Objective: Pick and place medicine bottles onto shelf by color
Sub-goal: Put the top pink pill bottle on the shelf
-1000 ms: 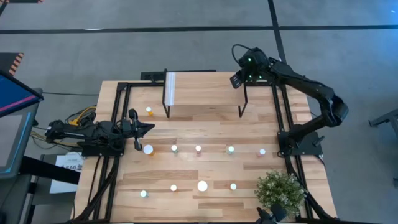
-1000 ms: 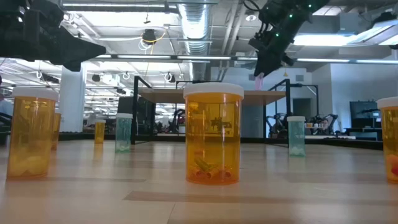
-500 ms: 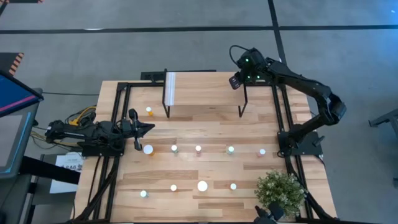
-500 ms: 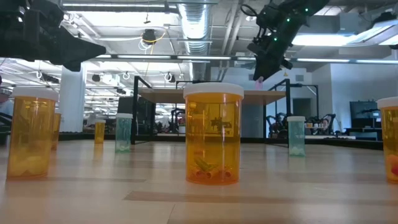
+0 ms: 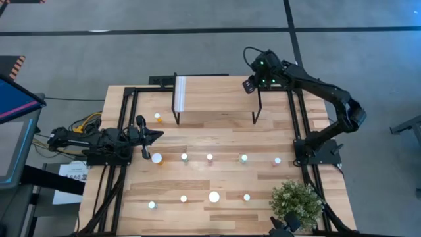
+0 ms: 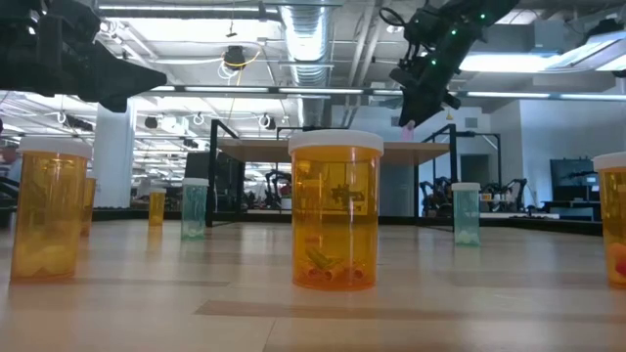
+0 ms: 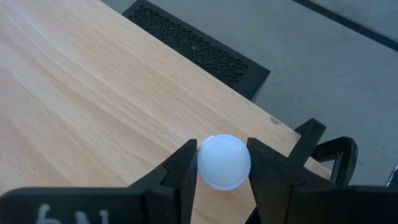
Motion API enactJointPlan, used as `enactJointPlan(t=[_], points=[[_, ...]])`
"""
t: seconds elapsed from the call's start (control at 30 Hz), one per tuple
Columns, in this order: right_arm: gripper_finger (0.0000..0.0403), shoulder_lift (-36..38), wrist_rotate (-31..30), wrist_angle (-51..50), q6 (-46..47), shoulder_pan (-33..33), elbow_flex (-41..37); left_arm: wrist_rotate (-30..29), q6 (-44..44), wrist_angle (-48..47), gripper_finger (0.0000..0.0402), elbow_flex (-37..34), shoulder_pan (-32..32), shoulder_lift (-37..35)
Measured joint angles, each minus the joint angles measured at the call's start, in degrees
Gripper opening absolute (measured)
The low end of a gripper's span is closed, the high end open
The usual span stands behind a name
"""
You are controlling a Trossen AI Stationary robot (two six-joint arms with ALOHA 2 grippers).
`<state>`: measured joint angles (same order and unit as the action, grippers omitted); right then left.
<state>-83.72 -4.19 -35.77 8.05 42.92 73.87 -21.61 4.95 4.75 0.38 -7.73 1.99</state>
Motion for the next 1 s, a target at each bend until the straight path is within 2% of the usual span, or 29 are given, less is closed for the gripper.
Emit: enactJointPlan(t=[0.7,1.0], points=[[0.0164,0.0,0.0,0.0,-0.1,0.0,0.0,0.0,0.0,0.0,0.0000,0.0,0.0,0.0],[0.0167,-3.5,-0.2,0.5,-0.4,0.0,-0.1,0.0,0.0,0.0,0.0000,0.0,0.0,0.0]])
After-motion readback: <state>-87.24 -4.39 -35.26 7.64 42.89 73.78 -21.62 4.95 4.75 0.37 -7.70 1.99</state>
